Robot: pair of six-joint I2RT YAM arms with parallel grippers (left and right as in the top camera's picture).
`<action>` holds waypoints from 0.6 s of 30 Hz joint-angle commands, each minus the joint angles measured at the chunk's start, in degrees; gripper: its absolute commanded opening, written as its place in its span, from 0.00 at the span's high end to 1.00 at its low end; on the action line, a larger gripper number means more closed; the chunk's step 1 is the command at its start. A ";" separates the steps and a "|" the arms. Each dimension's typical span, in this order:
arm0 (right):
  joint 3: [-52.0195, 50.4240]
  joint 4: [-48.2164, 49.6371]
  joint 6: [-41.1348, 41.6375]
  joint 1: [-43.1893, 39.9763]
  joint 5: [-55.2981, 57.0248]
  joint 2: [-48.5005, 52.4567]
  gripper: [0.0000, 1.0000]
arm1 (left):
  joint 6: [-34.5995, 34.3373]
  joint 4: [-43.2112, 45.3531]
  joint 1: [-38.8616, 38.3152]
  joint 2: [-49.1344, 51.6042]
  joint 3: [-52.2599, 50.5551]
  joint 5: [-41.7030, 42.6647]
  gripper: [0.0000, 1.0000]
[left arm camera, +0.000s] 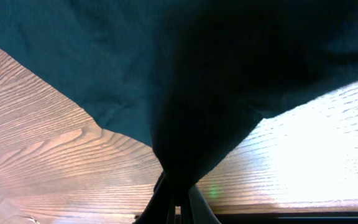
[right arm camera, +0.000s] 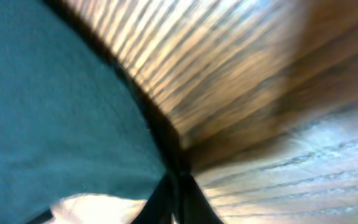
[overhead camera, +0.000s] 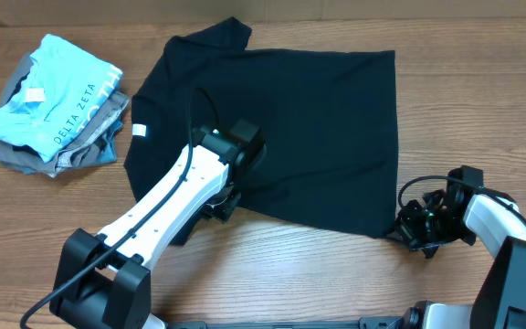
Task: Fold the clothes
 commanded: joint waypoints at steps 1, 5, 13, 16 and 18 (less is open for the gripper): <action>1.29 -1.90 -0.57 -0.02 1.29 -0.28 0.96 | 0.31 -0.94 0.31 -0.42 1.01 -0.63 0.96; 8.09 -11.04 -0.98 0.00 9.60 -0.44 0.96 | 2.38 -2.36 0.31 -0.42 1.01 3.52 0.96; 18.58 -17.09 3.61 -0.02 19.76 -5.46 0.96 | 2.69 -6.86 0.31 -0.42 0.96 9.31 0.96; 20.20 -17.05 4.48 -0.02 20.31 -6.08 0.96 | 2.69 -7.10 0.26 -0.42 0.96 9.94 0.96; 20.48 -16.70 4.46 -0.02 20.33 -6.05 0.96 | 2.71 -7.15 0.26 -0.42 0.96 9.92 0.96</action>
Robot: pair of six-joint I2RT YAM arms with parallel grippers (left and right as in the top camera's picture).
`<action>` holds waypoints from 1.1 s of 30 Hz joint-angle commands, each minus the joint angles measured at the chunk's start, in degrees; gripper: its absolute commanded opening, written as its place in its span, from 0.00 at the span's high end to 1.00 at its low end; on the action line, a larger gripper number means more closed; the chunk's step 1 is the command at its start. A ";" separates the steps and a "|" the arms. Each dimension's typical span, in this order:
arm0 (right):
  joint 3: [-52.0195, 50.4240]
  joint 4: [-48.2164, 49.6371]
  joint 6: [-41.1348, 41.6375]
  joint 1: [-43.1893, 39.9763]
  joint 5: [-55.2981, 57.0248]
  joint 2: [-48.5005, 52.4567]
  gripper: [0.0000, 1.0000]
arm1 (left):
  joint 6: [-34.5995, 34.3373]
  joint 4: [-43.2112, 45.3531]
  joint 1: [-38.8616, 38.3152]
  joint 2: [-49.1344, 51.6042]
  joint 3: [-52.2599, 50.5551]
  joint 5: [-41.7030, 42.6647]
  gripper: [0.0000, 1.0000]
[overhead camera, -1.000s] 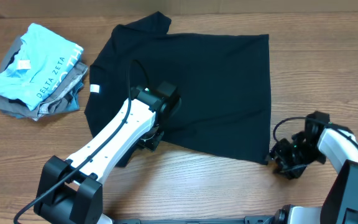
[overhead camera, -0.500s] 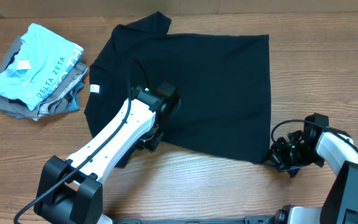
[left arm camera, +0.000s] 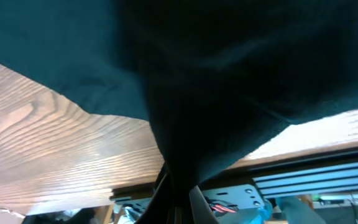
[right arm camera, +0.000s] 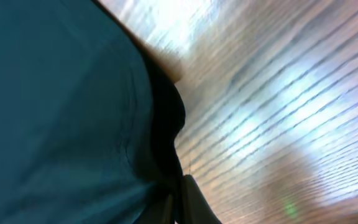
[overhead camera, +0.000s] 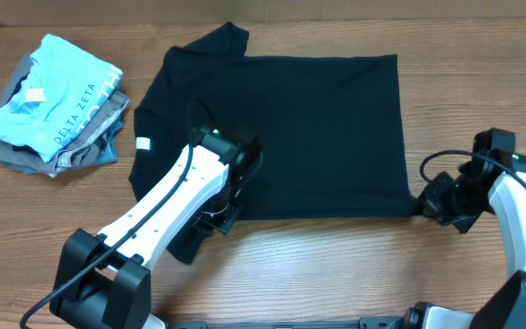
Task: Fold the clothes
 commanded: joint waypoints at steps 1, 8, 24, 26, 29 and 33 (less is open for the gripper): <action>1.60 0.83 1.51 -0.02 4.15 -0.76 0.96 | 1.18 -0.63 0.26 -0.42 0.94 0.92 0.96; 1.60 4.42 1.55 -0.02 4.09 -0.76 0.96 | 0.37 3.96 0.35 -0.42 0.94 -11.02 0.96; 1.60 4.15 1.29 -0.02 4.09 -0.76 0.96 | 12.63 25.49 2.51 0.24 0.28 -3.56 0.47; 1.60 4.24 1.29 -0.02 4.09 -0.76 0.96 | 12.74 24.46 2.45 0.26 0.04 2.78 0.48; 1.60 4.26 1.29 -0.02 4.11 -0.76 0.96 | 16.20 26.10 1.57 0.26 -1.49 10.12 0.49; 1.60 4.20 1.29 -0.02 4.09 -0.76 0.96 | 17.20 30.67 -0.42 0.26 -5.77 5.60 0.44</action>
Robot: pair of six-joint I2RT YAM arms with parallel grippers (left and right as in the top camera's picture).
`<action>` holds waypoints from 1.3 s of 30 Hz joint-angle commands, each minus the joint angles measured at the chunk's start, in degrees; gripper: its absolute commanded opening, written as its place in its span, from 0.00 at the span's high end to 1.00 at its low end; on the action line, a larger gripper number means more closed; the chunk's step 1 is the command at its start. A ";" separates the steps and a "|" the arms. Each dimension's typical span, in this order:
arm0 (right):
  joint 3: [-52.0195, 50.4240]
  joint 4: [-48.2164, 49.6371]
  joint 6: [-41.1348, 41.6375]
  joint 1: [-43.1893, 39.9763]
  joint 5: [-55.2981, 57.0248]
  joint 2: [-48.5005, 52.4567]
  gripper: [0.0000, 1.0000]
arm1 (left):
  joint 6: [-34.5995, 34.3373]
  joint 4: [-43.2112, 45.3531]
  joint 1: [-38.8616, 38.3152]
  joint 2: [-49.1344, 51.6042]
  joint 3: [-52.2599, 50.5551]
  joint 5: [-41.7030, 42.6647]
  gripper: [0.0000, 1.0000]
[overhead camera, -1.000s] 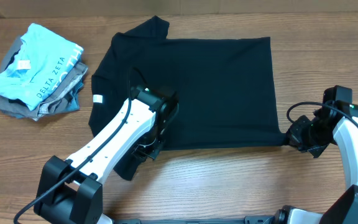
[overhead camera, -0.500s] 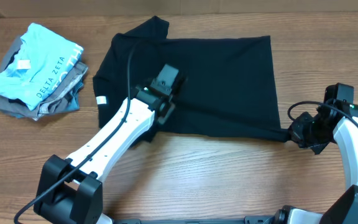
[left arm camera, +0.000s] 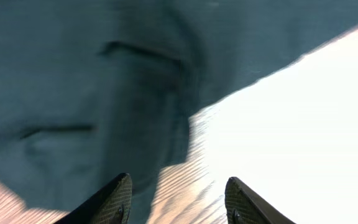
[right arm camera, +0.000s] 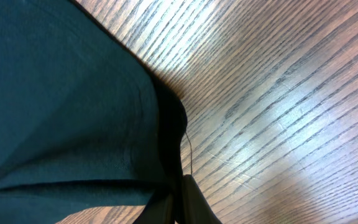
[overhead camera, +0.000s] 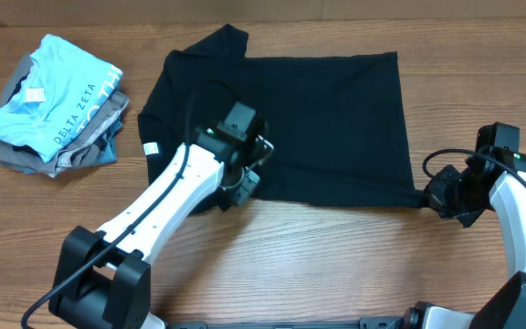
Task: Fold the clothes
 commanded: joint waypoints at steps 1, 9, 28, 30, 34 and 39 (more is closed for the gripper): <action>1.31 0.13 0.07 0.00 0.98 -0.70 0.96 | 2.25 2.75 -1.95 0.13 -4.46 0.52 0.44; 1.31 0.20 0.07 0.00 0.98 -0.70 0.96 | 0.94 11.06 -2.32 1.22 -11.47 -4.26 0.57; 1.31 -0.39 0.07 0.00 1.01 -0.70 0.96 | 0.63 14.84 -2.34 13.84 -11.93 -12.46 0.77; 1.31 -0.44 0.07 0.00 1.01 -0.70 0.96 | 0.48 14.93 -2.32 13.81 -11.93 -12.46 0.82; 1.31 -0.48 0.07 0.00 1.01 -0.70 0.96 | -1.29 13.40 -2.32 13.60 -11.58 -12.24 0.96; 1.31 -0.72 0.02 0.00 2.47 -0.70 0.96 | -7.13 4.70 -2.36 11.98 -7.08 -11.30 0.96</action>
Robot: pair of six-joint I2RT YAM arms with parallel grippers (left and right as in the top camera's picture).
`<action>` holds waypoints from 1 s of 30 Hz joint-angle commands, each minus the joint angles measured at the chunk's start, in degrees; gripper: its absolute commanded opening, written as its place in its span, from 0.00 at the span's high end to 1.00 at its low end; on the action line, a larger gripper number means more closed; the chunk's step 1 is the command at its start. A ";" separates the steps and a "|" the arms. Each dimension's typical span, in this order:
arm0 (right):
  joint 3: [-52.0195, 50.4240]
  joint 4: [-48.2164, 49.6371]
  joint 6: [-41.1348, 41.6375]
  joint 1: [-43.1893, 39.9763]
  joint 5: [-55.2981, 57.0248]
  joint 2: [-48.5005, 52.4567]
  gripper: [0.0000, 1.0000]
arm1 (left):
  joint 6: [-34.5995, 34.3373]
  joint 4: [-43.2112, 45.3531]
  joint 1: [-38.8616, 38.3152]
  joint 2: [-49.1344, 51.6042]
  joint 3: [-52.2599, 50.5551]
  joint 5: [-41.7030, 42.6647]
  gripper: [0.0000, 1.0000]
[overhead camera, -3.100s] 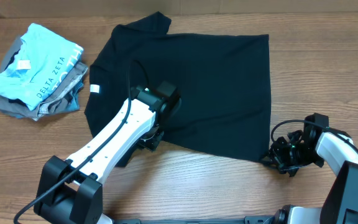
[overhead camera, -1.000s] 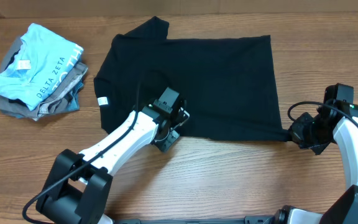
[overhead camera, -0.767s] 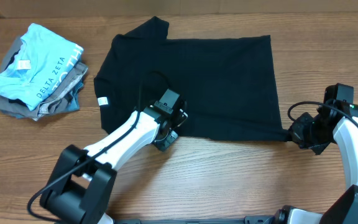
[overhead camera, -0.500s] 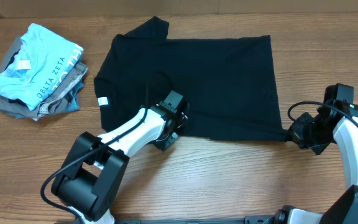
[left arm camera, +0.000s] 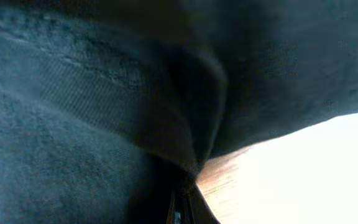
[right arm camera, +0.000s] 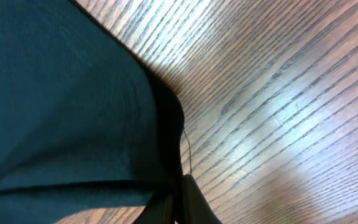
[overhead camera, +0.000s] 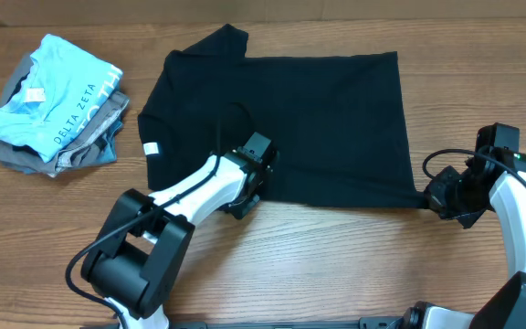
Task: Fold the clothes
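Observation:
A black T-shirt (overhead camera: 318,119) lies spread flat on the wooden table, its collar and white tag (overhead camera: 151,149) at the left. My left gripper (overhead camera: 243,201) sits at the shirt's near edge, left of centre, and is shut on a fold of the dark fabric (left arm camera: 73,112); in its wrist view the fingertips (left arm camera: 182,208) are pinched together under the cloth. My right gripper (overhead camera: 434,196) is shut on the shirt's near right corner. In the right wrist view, that corner (right arm camera: 166,124) runs down between the closed gripper (right arm camera: 180,199).
A stack of folded clothes (overhead camera: 57,105), light blue on top and grey beneath, lies at the table's far left. Bare wood (overhead camera: 336,265) runs along the front of the table below the shirt.
My left gripper was open over the shirt's near edge; now it sits lower and is shut on the fabric there. The right gripper and the shirt have not shifted.
At first both grippers were shut on the shirt, which lay skewed with its near edge slanting. Then the right gripper was farther right and the shirt lay straight. After that the left gripper was open, off the cloth. Now it grips the near edge again.

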 commanded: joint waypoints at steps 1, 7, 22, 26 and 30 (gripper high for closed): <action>1.31 0.13 0.02 -0.02 2.36 -0.70 0.96 | -7.45 -6.93 0.42 1.27 2.36 0.98 0.96; 1.86 0.15 0.07 -0.81 2.47 -0.72 0.96 | -16.70 -17.81 1.60 -5.27 5.51 8.04 0.96; 1.95 -0.92 0.07 -1.16 2.51 -0.70 0.96 | -26.32 -35.34 6.54 -15.28 5.51 9.03 0.96; 1.95 -0.83 0.07 -1.16 2.47 -0.70 0.96 | -26.91 -33.66 9.97 -15.30 5.51 4.26 0.96; 1.95 -0.55 0.07 -1.16 2.49 -0.70 0.96 | -26.01 -31.41 13.57 -15.30 6.91 -1.95 0.96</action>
